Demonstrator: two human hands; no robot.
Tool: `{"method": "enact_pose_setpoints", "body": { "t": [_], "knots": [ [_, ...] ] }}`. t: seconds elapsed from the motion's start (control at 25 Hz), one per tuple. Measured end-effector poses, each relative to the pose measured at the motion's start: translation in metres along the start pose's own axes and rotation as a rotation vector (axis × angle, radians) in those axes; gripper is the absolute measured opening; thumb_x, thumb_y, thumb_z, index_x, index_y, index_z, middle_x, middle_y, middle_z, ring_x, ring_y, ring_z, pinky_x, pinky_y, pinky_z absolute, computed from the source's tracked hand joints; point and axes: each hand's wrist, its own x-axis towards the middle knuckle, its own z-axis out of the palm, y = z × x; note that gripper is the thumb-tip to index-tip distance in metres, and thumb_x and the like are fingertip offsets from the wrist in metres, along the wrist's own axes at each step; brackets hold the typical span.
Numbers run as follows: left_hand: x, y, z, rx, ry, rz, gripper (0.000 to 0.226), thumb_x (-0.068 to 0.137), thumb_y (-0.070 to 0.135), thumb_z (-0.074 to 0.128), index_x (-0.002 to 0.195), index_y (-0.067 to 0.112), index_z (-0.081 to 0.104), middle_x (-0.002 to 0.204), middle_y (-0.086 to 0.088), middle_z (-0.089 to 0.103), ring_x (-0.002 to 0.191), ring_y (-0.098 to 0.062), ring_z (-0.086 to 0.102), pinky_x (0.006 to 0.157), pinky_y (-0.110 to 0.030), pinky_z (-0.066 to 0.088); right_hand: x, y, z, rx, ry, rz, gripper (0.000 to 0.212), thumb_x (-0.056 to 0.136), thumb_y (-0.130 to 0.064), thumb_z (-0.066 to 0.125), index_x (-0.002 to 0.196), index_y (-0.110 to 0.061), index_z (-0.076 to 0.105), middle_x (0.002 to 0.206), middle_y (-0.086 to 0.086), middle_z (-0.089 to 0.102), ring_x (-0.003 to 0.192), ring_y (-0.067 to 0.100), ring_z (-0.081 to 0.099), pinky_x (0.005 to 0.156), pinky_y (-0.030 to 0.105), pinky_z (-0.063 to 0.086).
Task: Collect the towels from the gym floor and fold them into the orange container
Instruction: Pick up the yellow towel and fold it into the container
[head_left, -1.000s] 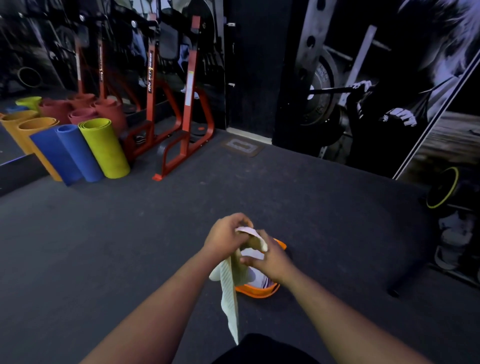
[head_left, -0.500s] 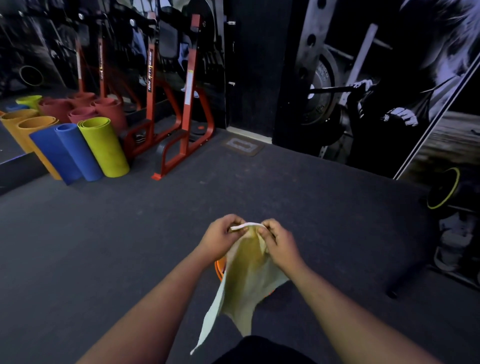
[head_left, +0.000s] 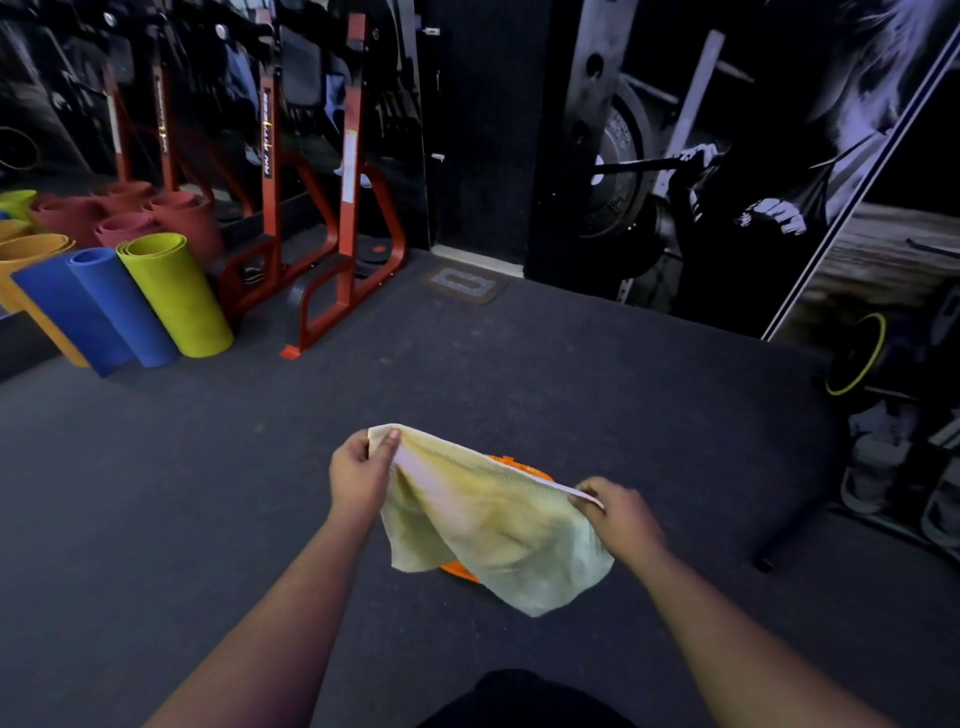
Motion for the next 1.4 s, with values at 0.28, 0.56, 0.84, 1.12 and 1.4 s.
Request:
{"method": "enact_pose_setpoints", "body": {
  "t": [0.28,0.56,0.84,1.12,1.4],
  "knots": [
    [-0.016,-0.006,0.03,-0.036,-0.196,0.017,0.042,0.089,0.037,0.073,0.073,0.004,0.052,0.066,-0.003,0.049,0.064,-0.016,0.044,0.061,-0.035,0.037,-0.002,-0.047,-0.002,0.755,-0.136,0.067,0.026,0.098,-0.006,0.059,0.11,-0.029,0.064,0.088,0.012,0.071,0.073,0.021,0.065,0.064,0.032,0.05],
    [-0.048,-0.005,0.057,-0.038,-0.517,0.032,0.022,0.103,0.023,0.06,0.102,0.004,0.072,0.095,-0.025,0.073,0.082,-0.023,0.066,0.079,-0.051,0.056,-0.005,-0.076,-0.005,0.724,-0.374,-0.069,0.033,0.1,-0.002,0.05,0.117,-0.024,0.069,0.094,-0.005,0.076,0.083,0.008,0.072,0.079,0.042,0.057],
    [-0.058,0.007,0.068,-0.037,-0.579,0.08,0.014,0.102,0.01,0.06,0.101,0.016,0.073,0.078,-0.002,0.071,0.066,-0.006,0.062,0.065,-0.024,0.05,0.006,-0.091,-0.004,0.001,0.08,-0.216,0.029,0.083,-0.062,0.066,0.073,-0.035,0.059,0.069,-0.008,0.065,0.067,0.012,0.063,0.055,0.033,0.05],
    [-0.056,0.01,0.068,-0.066,-0.616,0.071,0.018,0.102,0.019,0.061,0.112,0.014,0.075,0.085,0.0,0.075,0.064,-0.003,0.063,0.06,-0.02,0.049,0.014,-0.099,-0.007,-0.121,0.117,-0.219,0.04,0.087,-0.065,0.06,0.078,-0.026,0.061,0.067,-0.006,0.06,0.067,0.016,0.061,0.054,0.03,0.044],
    [-0.039,0.007,0.063,-0.016,-0.48,0.075,0.013,0.098,0.016,0.066,0.109,0.014,0.075,0.098,-0.002,0.079,0.092,-0.017,0.075,0.084,-0.035,0.059,0.027,-0.091,-0.013,-0.188,-0.003,-0.331,0.038,0.087,-0.058,0.065,0.076,-0.024,0.052,0.075,-0.005,0.064,0.075,0.02,0.062,0.059,0.035,0.044]
  ]
}}
